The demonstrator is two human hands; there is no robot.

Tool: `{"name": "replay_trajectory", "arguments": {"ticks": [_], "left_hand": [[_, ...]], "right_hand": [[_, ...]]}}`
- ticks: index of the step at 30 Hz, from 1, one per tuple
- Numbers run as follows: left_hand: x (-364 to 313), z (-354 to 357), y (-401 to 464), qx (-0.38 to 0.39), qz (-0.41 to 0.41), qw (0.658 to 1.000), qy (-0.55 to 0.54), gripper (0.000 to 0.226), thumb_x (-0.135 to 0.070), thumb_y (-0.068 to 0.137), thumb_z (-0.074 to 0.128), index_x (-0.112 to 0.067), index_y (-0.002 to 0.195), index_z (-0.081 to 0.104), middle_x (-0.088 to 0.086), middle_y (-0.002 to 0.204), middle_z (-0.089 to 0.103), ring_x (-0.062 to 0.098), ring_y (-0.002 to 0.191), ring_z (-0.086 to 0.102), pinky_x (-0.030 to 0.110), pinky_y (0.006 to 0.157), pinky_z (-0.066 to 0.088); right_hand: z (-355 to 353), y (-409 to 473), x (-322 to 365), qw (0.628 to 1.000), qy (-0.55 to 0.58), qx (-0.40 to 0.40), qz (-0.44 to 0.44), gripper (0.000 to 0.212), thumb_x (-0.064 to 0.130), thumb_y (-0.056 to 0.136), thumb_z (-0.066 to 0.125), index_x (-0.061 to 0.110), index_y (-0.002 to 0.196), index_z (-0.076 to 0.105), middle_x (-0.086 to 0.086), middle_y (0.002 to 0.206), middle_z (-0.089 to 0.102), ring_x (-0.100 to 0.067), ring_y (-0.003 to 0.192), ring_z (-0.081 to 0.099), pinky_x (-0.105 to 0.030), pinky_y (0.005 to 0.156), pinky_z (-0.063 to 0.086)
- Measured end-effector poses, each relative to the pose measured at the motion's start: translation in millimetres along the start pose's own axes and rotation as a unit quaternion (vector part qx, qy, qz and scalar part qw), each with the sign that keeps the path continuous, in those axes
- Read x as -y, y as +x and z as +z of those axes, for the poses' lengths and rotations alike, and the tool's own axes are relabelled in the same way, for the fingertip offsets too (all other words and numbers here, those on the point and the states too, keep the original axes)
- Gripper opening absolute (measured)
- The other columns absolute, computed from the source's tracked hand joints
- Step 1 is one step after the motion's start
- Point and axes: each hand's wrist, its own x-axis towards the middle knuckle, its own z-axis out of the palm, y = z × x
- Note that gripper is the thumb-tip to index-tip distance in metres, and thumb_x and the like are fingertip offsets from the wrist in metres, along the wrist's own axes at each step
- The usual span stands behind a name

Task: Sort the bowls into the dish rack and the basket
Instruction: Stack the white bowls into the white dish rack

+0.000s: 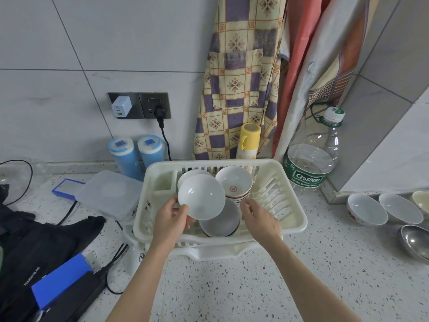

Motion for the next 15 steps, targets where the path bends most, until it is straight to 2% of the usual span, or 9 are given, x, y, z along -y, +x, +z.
{"name": "replay_trajectory", "arguments": {"ticks": [2,3,6,8,11,13,15], "left_hand": [[-1,-3,-2,0.034,0.005,0.999,0.003,0.023,-0.013,0.089,0.055,-0.030,0.099,0.066,-0.003,0.063,0.072,0.009,0.048,0.063,0.015,0.046,0.048],[-3,-3,-2,0.053,0.002,0.999,0.008,0.022,-0.013,0.088,0.055,-0.030,0.099,0.066,-0.003,0.063,0.072,0.009,0.048,0.064,0.017,0.048,0.049],[-8,-2,-1,0.123,-0.027,0.991,0.041,0.020,-0.017,0.088,0.055,-0.031,0.099,0.065,-0.001,0.071,0.075,0.013,0.052,0.064,0.027,0.059,0.052],[-13,1,-2,0.170,-0.034,0.983,0.066,0.020,-0.020,0.089,0.056,-0.031,0.103,0.064,-0.005,0.077,0.076,0.013,0.055,0.066,0.029,0.062,0.053],[-17,5,-6,0.219,-0.022,0.966,0.136,0.021,-0.026,0.090,0.056,-0.038,0.106,0.061,-0.010,0.078,0.075,0.009,0.060,0.069,0.023,0.058,0.050],[-19,7,-7,0.227,-0.018,0.962,0.154,0.021,-0.029,0.090,0.056,-0.041,0.107,0.059,-0.012,0.076,0.075,0.007,0.061,0.070,0.020,0.056,0.048],[-21,8,-8,0.218,-0.019,0.964,0.148,0.019,-0.034,0.090,0.058,-0.042,0.107,0.058,-0.012,0.078,0.076,0.006,0.062,0.070,0.023,0.061,0.050]], "right_hand": [[-3,-2,-2,0.997,0.077,0.007,-0.003,0.036,0.060,0.094,0.022,0.046,0.099,0.055,0.021,0.077,0.065,-0.006,0.078,0.060,-0.037,0.079,0.045],[-5,-4,-3,0.995,0.104,0.014,-0.007,0.038,0.065,0.091,0.021,0.048,0.096,0.054,0.024,0.077,0.066,-0.001,0.077,0.059,-0.036,0.080,0.044],[-9,-6,-6,0.991,0.122,0.044,-0.031,0.050,0.074,0.081,0.019,0.050,0.107,0.055,0.027,0.079,0.068,-0.002,0.079,0.059,-0.035,0.083,0.043],[-10,-5,-5,0.993,0.096,0.053,-0.040,0.054,0.075,0.077,0.023,0.049,0.113,0.054,0.023,0.083,0.069,-0.007,0.085,0.061,-0.034,0.079,0.043],[-8,-7,-7,0.997,0.041,0.046,-0.054,0.034,0.063,0.082,0.038,0.042,0.103,0.054,0.013,0.079,0.066,-0.011,0.076,0.060,-0.029,0.066,0.042],[-7,-7,-10,0.997,0.025,0.039,-0.054,0.014,0.046,0.090,0.044,0.039,0.098,0.053,0.009,0.077,0.063,-0.014,0.072,0.058,-0.029,0.066,0.043],[-7,-5,-10,0.998,0.027,0.040,-0.043,0.013,0.040,0.091,0.044,0.040,0.102,0.052,0.010,0.076,0.063,-0.014,0.072,0.057,-0.028,0.064,0.041]]}}
